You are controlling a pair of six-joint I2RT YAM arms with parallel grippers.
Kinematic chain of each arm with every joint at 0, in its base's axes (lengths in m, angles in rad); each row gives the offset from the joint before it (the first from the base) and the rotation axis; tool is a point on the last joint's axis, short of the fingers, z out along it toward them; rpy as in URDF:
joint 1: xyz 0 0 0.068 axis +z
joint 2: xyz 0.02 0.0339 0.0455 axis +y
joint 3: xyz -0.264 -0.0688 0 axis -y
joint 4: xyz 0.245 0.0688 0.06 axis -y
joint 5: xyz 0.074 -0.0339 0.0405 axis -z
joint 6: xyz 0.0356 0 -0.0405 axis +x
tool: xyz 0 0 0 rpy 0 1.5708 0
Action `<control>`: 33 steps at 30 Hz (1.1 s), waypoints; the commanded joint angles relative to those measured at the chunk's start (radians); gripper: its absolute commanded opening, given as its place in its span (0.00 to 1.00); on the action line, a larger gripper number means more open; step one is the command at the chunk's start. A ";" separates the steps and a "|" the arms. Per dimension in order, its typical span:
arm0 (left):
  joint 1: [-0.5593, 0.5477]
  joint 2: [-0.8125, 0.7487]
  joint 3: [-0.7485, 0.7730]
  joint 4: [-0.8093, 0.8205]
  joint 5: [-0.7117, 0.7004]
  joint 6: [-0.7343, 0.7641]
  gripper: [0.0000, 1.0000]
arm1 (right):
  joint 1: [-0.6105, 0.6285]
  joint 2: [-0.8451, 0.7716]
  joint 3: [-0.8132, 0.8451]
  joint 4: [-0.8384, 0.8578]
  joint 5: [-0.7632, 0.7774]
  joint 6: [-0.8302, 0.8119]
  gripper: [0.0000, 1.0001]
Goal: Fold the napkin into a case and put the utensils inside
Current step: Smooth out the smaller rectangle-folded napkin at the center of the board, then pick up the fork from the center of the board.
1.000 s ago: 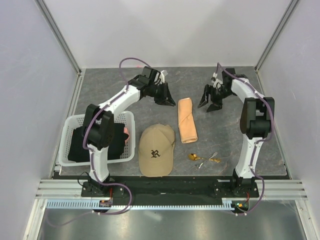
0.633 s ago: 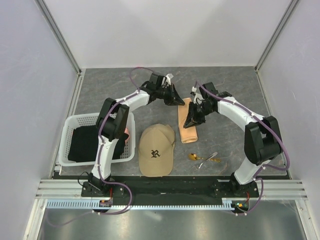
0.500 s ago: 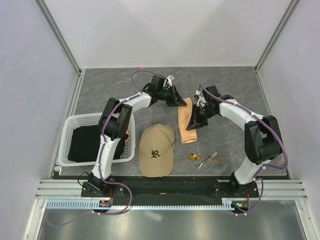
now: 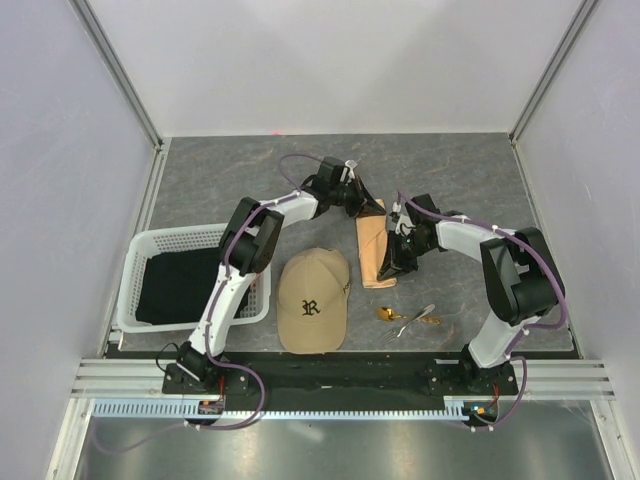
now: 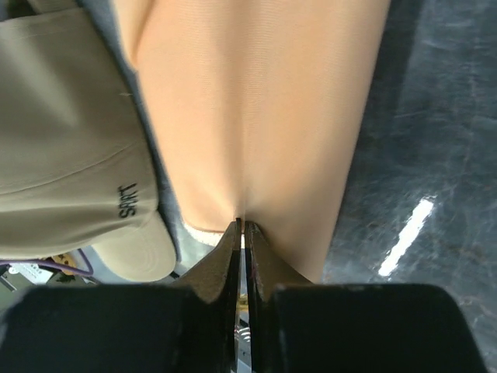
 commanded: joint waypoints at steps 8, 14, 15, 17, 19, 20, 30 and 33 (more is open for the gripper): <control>0.001 0.117 0.218 -0.059 0.022 -0.048 0.07 | -0.015 -0.018 0.008 0.029 0.045 0.012 0.15; 0.001 0.003 0.311 -0.261 0.040 0.123 0.46 | -0.030 -0.170 0.198 -0.265 0.247 0.102 0.63; 0.003 -0.052 0.292 -0.303 0.063 0.140 0.50 | -0.033 -0.196 0.209 -0.288 0.263 0.126 0.71; 0.012 -0.105 0.271 -0.343 0.094 0.166 0.59 | -0.041 -0.247 0.215 -0.362 0.315 0.213 0.85; 0.019 -0.196 0.211 -0.374 0.129 0.163 0.60 | -0.043 -0.268 0.160 -0.422 0.324 0.270 0.90; 0.019 -0.229 0.190 -0.381 0.131 0.169 0.61 | -0.044 -0.293 0.136 -0.448 0.344 0.300 0.91; -0.088 -0.614 -0.073 -0.579 -0.018 0.474 0.49 | -0.043 -0.658 -0.185 -0.526 0.410 0.702 0.77; -0.149 -0.680 -0.102 -0.643 -0.087 0.584 0.49 | -0.037 -0.675 -0.257 -0.497 0.401 0.732 0.71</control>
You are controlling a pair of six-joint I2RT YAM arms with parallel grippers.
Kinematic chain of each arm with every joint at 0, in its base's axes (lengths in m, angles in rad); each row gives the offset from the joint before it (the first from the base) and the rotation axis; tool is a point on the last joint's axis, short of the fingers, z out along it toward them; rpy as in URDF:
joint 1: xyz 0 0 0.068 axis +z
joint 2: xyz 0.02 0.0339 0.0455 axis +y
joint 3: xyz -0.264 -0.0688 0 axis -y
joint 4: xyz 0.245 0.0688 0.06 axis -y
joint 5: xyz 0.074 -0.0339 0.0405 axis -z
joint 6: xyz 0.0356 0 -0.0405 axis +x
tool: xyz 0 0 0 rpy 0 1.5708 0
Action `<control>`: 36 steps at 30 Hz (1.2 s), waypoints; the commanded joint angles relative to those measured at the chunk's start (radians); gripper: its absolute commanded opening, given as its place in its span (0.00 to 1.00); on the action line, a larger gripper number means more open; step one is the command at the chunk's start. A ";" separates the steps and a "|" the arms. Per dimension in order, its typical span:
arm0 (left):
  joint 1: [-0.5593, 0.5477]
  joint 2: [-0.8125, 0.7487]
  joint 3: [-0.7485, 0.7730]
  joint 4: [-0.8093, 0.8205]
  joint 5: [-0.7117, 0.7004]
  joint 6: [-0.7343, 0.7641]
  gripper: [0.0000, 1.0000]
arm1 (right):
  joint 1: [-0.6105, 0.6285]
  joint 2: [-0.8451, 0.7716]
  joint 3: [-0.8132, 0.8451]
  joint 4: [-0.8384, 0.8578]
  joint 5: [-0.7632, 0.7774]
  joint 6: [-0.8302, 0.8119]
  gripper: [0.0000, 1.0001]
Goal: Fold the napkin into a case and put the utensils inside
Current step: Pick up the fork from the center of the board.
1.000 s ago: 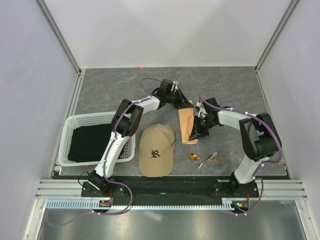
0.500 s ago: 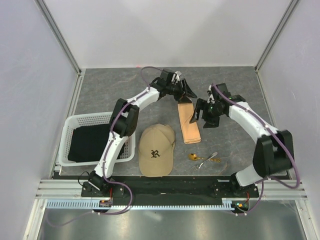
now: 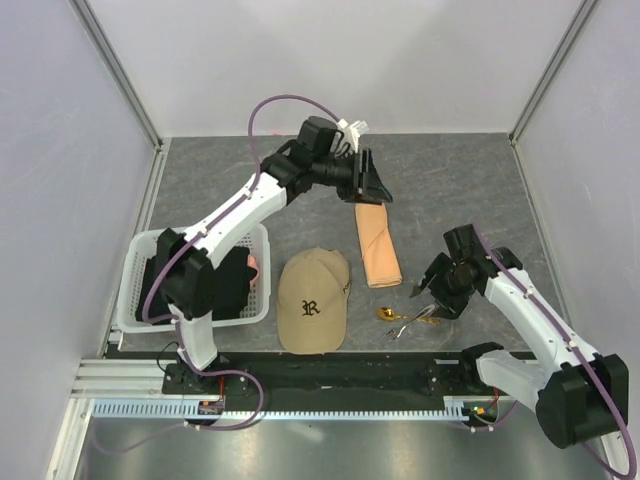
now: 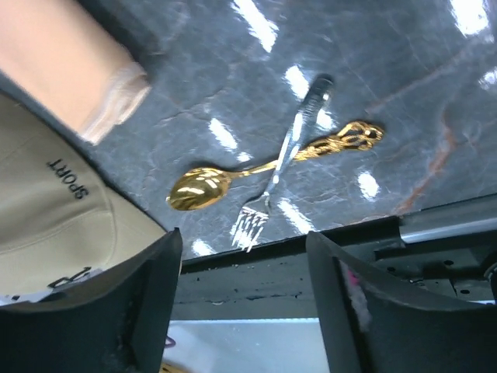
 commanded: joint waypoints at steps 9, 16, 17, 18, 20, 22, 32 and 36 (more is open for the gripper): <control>-0.186 -0.162 -0.190 -0.159 -0.194 0.217 0.48 | 0.076 0.064 -0.091 0.027 0.084 0.224 0.44; -0.209 -0.199 -0.289 -0.143 -0.165 0.209 0.50 | 0.146 0.159 -0.093 0.080 0.108 0.264 0.45; -0.207 -0.202 -0.292 -0.143 -0.165 0.215 0.51 | 0.160 0.171 -0.093 0.083 0.119 0.281 0.45; -0.209 -0.206 -0.296 -0.143 -0.165 0.218 0.51 | 0.185 0.193 -0.093 0.093 0.119 0.292 0.45; -0.207 -0.211 -0.304 -0.143 -0.160 0.223 0.51 | 0.202 0.208 -0.097 0.107 0.124 0.312 0.45; -0.207 -0.213 -0.306 -0.143 -0.157 0.226 0.52 | 0.223 0.239 -0.093 0.112 0.143 0.338 0.45; -0.184 -0.220 -0.319 -0.142 -0.120 0.249 0.52 | 0.311 0.373 -0.131 0.208 0.211 0.410 0.13; -0.147 -0.216 -0.329 -0.128 -0.050 0.250 0.56 | 0.346 0.314 -0.134 0.189 0.240 0.396 0.00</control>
